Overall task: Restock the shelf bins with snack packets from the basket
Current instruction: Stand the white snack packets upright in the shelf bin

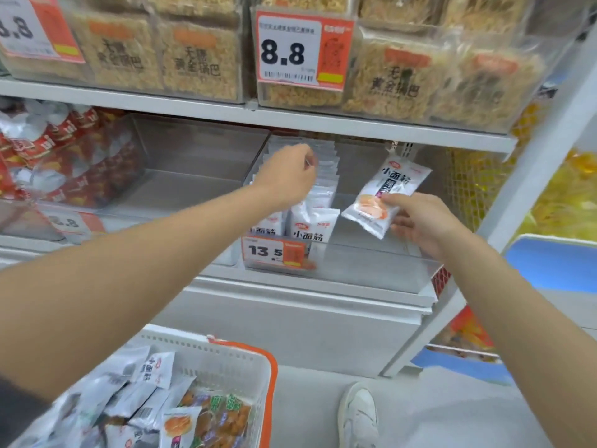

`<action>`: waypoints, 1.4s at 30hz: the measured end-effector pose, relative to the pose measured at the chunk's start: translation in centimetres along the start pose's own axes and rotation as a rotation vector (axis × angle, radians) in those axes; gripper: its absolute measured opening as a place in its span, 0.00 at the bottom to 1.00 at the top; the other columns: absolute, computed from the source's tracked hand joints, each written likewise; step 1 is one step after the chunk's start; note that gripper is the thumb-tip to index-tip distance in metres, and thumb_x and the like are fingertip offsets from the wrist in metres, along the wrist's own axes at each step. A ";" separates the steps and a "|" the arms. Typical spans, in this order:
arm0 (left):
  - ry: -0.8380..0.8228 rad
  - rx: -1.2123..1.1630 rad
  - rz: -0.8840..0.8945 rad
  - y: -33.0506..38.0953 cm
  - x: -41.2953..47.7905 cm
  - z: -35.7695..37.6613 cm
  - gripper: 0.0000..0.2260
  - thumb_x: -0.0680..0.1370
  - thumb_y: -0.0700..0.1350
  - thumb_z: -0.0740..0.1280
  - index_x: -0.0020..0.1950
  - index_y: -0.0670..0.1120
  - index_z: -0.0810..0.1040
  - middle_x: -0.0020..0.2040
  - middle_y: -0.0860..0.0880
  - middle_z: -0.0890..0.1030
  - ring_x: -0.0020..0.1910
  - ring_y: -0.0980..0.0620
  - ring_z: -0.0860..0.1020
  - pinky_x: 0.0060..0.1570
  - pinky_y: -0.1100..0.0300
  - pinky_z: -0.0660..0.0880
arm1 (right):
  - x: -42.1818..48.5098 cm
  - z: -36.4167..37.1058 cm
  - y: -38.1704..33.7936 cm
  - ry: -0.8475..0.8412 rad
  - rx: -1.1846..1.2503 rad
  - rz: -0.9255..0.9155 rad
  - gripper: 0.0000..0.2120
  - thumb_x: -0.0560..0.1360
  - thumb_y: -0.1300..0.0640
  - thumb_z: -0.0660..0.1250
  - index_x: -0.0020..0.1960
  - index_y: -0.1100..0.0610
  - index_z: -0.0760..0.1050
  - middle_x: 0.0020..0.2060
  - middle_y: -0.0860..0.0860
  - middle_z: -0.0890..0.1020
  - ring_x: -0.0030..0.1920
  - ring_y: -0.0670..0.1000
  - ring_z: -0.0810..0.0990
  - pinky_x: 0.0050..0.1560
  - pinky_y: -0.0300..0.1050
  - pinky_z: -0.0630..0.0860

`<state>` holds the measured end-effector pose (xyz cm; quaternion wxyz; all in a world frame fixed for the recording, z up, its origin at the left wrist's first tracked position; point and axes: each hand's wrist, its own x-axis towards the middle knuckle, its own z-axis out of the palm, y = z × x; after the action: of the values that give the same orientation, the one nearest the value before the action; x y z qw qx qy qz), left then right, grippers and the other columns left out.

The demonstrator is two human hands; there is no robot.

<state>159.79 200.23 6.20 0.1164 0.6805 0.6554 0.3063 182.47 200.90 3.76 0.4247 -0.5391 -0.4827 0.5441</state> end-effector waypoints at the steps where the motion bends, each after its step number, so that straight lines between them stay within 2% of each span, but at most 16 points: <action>1: -0.023 0.055 0.014 -0.3 1.6 0.4 0.11 0.80 0.43 0.59 0.58 0.46 0.77 0.55 0.48 0.80 0.53 0.46 0.77 0.55 0.53 0.74 | 1.4 -0.2 0.1 0.006 -0.025 0.010 0.07 0.75 0.61 0.70 0.52 0.60 0.77 0.39 0.53 0.84 0.30 0.45 0.82 0.29 0.36 0.76; 3: -0.076 0.142 0.057 -0.5 4.7 1.6 0.12 0.80 0.42 0.59 0.60 0.44 0.77 0.59 0.44 0.79 0.58 0.43 0.76 0.59 0.52 0.73 | 4.5 -0.2 0.4 0.043 -0.066 0.010 0.11 0.74 0.62 0.72 0.56 0.61 0.77 0.45 0.56 0.84 0.37 0.49 0.83 0.37 0.40 0.79; 7: -0.146 0.346 0.176 -0.4 10.2 4.5 0.16 0.83 0.48 0.57 0.68 0.45 0.73 0.68 0.44 0.74 0.65 0.43 0.73 0.64 0.50 0.71 | 11.6 1.4 1.4 0.151 -0.289 -0.038 0.09 0.74 0.57 0.73 0.51 0.58 0.75 0.49 0.54 0.82 0.47 0.54 0.83 0.50 0.46 0.82; 9: -0.209 0.346 0.211 -1.0 12.2 5.6 0.20 0.83 0.52 0.55 0.73 0.47 0.67 0.71 0.45 0.70 0.68 0.44 0.70 0.66 0.50 0.68 | 14.4 2.4 2.0 0.146 -0.404 -0.092 0.17 0.73 0.54 0.74 0.57 0.60 0.76 0.51 0.54 0.83 0.50 0.56 0.83 0.55 0.55 0.81; 11: -0.260 0.371 0.248 -1.9 13.8 6.3 0.25 0.81 0.59 0.52 0.75 0.50 0.63 0.75 0.46 0.65 0.72 0.43 0.65 0.70 0.49 0.64 | 16.8 3.1 3.0 0.117 -0.459 -0.116 0.20 0.72 0.54 0.75 0.60 0.61 0.76 0.52 0.55 0.83 0.51 0.57 0.83 0.54 0.56 0.80; 13: -0.319 0.442 0.263 -2.5 14.7 6.4 0.30 0.78 0.65 0.47 0.77 0.53 0.58 0.79 0.48 0.57 0.76 0.44 0.58 0.73 0.48 0.58 | 18.6 3.8 3.8 0.117 -0.497 -0.118 0.16 0.72 0.57 0.75 0.57 0.61 0.77 0.49 0.54 0.81 0.48 0.55 0.82 0.47 0.50 0.80; 17: -0.371 0.516 0.229 -3.5 15.7 6.5 0.25 0.83 0.59 0.48 0.79 0.56 0.49 0.80 0.54 0.46 0.79 0.50 0.47 0.76 0.46 0.49 | 20.5 4.7 4.1 0.140 -0.508 -0.108 0.06 0.71 0.60 0.74 0.45 0.60 0.77 0.39 0.52 0.80 0.41 0.51 0.79 0.37 0.41 0.72; 19: -0.376 0.535 0.220 -3.8 15.9 6.6 0.26 0.83 0.58 0.47 0.79 0.54 0.48 0.80 0.54 0.44 0.79 0.51 0.44 0.76 0.47 0.47 | 20.8 4.8 4.3 0.165 -0.519 -0.115 0.11 0.72 0.63 0.72 0.35 0.56 0.72 0.33 0.49 0.77 0.38 0.50 0.76 0.33 0.37 0.69; 21: -0.377 0.527 0.216 -3.7 15.7 6.7 0.25 0.83 0.57 0.47 0.79 0.53 0.48 0.80 0.54 0.44 0.79 0.51 0.44 0.76 0.47 0.46 | 20.8 5.0 4.6 0.236 -0.490 -0.156 0.08 0.72 0.63 0.72 0.41 0.57 0.73 0.41 0.51 0.79 0.45 0.52 0.77 0.37 0.38 0.70; 23: -0.353 0.524 0.227 -3.6 15.5 6.7 0.25 0.83 0.57 0.48 0.79 0.53 0.49 0.80 0.53 0.45 0.79 0.50 0.45 0.76 0.47 0.46 | 20.8 5.4 4.9 0.290 -0.437 -0.176 0.16 0.70 0.61 0.75 0.54 0.60 0.73 0.51 0.54 0.80 0.52 0.53 0.79 0.44 0.41 0.72; 25: -0.329 0.516 0.228 -3.6 15.4 6.7 0.26 0.83 0.58 0.48 0.80 0.52 0.50 0.80 0.51 0.47 0.79 0.49 0.46 0.76 0.47 0.46 | 20.7 6.0 4.9 0.311 -0.428 -0.171 0.19 0.70 0.59 0.76 0.57 0.60 0.73 0.53 0.55 0.81 0.54 0.55 0.81 0.48 0.44 0.76; 30: -0.347 0.480 0.208 -3.2 15.0 6.3 0.25 0.83 0.57 0.49 0.79 0.52 0.51 0.80 0.51 0.48 0.79 0.50 0.47 0.76 0.48 0.46 | 20.3 6.0 4.8 0.358 -0.417 -0.198 0.09 0.72 0.58 0.73 0.48 0.62 0.78 0.47 0.57 0.84 0.48 0.55 0.82 0.45 0.45 0.77; 33: -0.347 0.485 0.202 -3.2 15.0 6.3 0.26 0.83 0.58 0.49 0.79 0.53 0.51 0.80 0.51 0.48 0.79 0.49 0.47 0.76 0.48 0.47 | 20.3 5.8 4.9 0.350 -0.412 -0.204 0.13 0.75 0.58 0.70 0.45 0.71 0.80 0.42 0.65 0.84 0.39 0.58 0.82 0.47 0.52 0.81; 35: -0.351 0.495 0.196 -3.1 14.9 6.3 0.26 0.83 0.59 0.49 0.79 0.53 0.50 0.80 0.51 0.47 0.79 0.49 0.47 0.76 0.48 0.47 | 20.4 5.5 4.9 0.371 -0.407 -0.214 0.13 0.76 0.59 0.68 0.41 0.70 0.80 0.38 0.66 0.82 0.34 0.55 0.77 0.39 0.45 0.76; 37: -0.346 0.499 0.201 -3.1 14.9 6.4 0.26 0.83 0.59 0.49 0.79 0.53 0.51 0.80 0.51 0.48 0.79 0.49 0.47 0.76 0.48 0.47 | 20.5 5.3 5.0 0.375 -0.400 -0.212 0.13 0.76 0.61 0.66 0.34 0.65 0.78 0.30 0.62 0.78 0.33 0.51 0.73 0.36 0.41 0.68; 42: -0.349 0.497 0.197 -3.3 15.1 6.6 0.26 0.83 0.59 0.49 0.79 0.53 0.51 0.80 0.51 0.48 0.79 0.50 0.47 0.76 0.48 0.47 | 20.5 5.4 5.2 0.327 -0.430 -0.218 0.10 0.74 0.62 0.67 0.34 0.62 0.78 0.28 0.56 0.74 0.32 0.50 0.70 0.34 0.40 0.65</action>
<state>160.14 216.76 3.22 0.0270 0.7907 0.6111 0.0252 176.20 219.77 -5.26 0.4288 -0.6421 -0.5673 0.2862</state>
